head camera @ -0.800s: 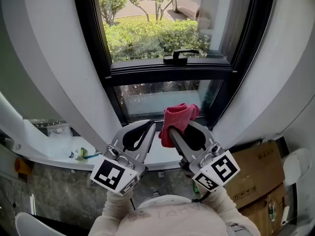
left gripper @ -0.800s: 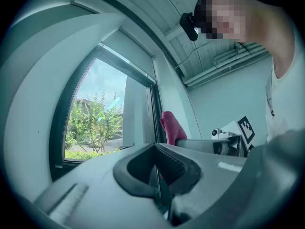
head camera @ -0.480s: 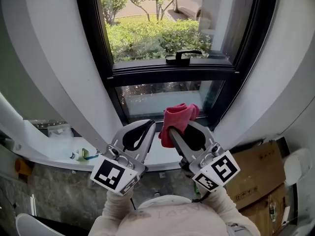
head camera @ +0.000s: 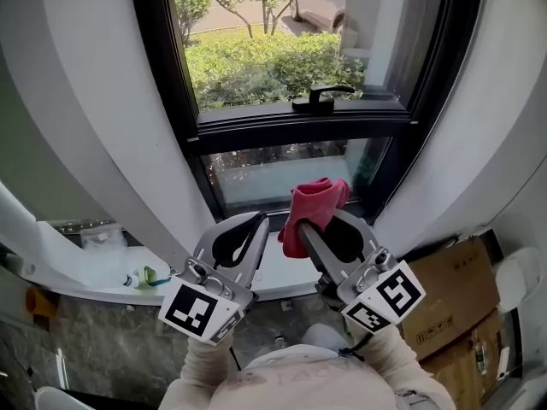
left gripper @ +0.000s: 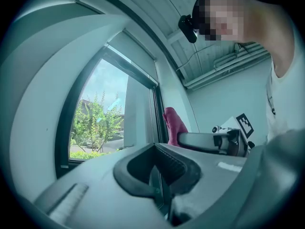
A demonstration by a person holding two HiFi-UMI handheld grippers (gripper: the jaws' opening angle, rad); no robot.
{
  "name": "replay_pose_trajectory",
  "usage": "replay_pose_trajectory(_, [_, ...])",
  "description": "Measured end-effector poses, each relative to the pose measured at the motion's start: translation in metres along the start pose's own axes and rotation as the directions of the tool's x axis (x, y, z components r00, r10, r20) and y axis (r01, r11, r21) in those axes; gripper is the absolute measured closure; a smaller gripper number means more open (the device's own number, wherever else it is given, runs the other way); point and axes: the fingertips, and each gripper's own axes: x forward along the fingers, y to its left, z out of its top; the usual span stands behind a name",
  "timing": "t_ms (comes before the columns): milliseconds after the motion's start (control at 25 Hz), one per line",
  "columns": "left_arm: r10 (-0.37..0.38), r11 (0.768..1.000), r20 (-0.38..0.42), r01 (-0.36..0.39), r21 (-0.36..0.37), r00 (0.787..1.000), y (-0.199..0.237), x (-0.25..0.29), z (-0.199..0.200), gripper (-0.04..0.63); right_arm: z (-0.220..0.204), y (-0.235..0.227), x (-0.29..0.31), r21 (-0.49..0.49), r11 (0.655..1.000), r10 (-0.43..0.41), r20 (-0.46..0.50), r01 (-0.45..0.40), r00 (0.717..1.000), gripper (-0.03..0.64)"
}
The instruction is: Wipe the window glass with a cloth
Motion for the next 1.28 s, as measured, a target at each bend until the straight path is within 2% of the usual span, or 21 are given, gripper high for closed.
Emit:
replay_pose_trajectory(200, [-0.009, 1.000, 0.012, 0.009, -0.017, 1.000, 0.014, 0.008, -0.007, 0.595, 0.001, -0.011, 0.010, -0.017, 1.000, -0.016, -0.010, 0.016, 1.000, 0.503])
replay_pose_trajectory(480, [0.035, 0.999, 0.019, -0.034, -0.021, 0.999, 0.042, 0.032, -0.009, 0.595, -0.001, -0.039, 0.036, -0.004, 1.000, 0.019, 0.000, -0.019, 1.000, 0.503])
replay_pose_trajectory(1040, [0.121, 0.992, 0.000, -0.121, 0.039, 0.993, 0.075, 0.135, -0.013, 0.595, 0.016, -0.132, 0.092, -0.007, 0.986, 0.165, 0.000, -0.165, 0.986, 0.503])
replay_pose_trajectory(1280, [0.159, 0.984, 0.000, -0.159, 0.074, 0.987, 0.074, 0.170, -0.013, 0.595, 0.027, -0.180, 0.101, -0.006, 0.983, 0.183, 0.004, -0.183, 0.983, 0.503])
